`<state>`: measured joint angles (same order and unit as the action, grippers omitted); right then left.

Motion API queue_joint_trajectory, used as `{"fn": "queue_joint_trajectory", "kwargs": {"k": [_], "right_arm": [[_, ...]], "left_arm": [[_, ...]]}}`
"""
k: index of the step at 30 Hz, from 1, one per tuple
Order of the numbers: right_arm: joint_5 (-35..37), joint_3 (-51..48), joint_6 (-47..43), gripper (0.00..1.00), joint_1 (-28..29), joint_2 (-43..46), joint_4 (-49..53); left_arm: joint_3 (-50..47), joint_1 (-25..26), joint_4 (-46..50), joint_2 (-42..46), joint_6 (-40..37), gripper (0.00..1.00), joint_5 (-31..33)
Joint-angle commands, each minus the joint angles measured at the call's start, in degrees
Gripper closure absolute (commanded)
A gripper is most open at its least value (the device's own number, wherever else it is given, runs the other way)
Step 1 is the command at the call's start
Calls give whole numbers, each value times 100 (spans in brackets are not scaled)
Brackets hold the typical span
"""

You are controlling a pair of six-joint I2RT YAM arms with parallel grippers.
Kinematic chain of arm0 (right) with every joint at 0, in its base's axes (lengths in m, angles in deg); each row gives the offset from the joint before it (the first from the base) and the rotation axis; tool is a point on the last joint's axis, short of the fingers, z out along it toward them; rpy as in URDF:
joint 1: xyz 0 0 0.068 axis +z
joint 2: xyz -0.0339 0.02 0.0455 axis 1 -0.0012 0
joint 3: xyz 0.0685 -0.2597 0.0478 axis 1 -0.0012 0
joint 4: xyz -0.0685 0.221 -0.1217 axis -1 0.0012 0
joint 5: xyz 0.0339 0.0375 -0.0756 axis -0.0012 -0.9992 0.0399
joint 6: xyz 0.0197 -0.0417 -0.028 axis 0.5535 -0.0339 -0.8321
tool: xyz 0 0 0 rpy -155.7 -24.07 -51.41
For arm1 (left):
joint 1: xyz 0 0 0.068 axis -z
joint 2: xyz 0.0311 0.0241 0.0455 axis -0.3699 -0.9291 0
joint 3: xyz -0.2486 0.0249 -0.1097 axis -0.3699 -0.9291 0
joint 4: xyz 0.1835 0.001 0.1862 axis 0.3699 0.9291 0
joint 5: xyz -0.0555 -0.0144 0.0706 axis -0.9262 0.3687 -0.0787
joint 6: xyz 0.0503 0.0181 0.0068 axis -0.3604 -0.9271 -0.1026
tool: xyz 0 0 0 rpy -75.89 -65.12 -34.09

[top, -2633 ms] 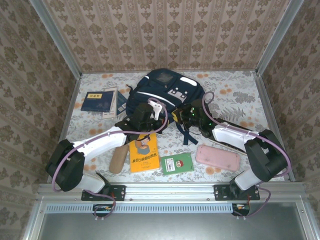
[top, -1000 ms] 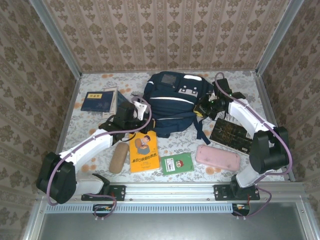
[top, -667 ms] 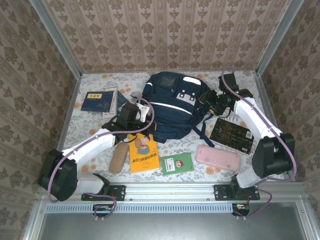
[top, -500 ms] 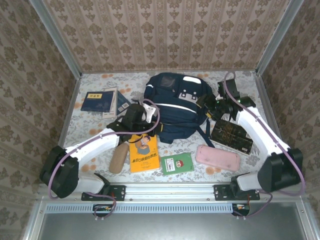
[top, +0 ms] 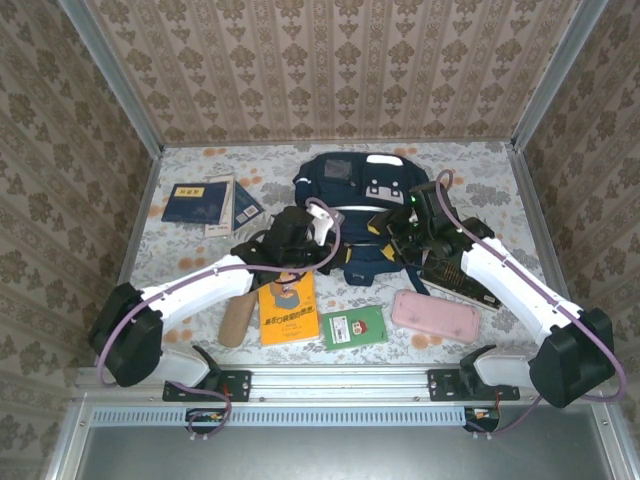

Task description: Pack the student bag

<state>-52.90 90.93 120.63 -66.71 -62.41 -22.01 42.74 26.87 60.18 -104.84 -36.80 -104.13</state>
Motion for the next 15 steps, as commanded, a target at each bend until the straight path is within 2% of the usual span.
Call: {"fn": "queue_joint_trajectory", "kwargs": {"k": [1,6,9,12,15], "right_arm": [[-9,-52,428,42,54,-129,-247],[123,-142,491,46,137,-311,-153],[295,-222,407,54,174,-368,-105],[401,-303,316,71,175,-466,-199],[465,-306,251,94,174,-534,-269]], "left_arm": [[403,182,-621,-83,-63,100,-10],[473,303,-675,-171,-97,100,78],[483,329,-704,-176,-113,100,81],[499,353,-705,-219,-135,100,78],[476,361,-654,-225,-173,100,132]]}}
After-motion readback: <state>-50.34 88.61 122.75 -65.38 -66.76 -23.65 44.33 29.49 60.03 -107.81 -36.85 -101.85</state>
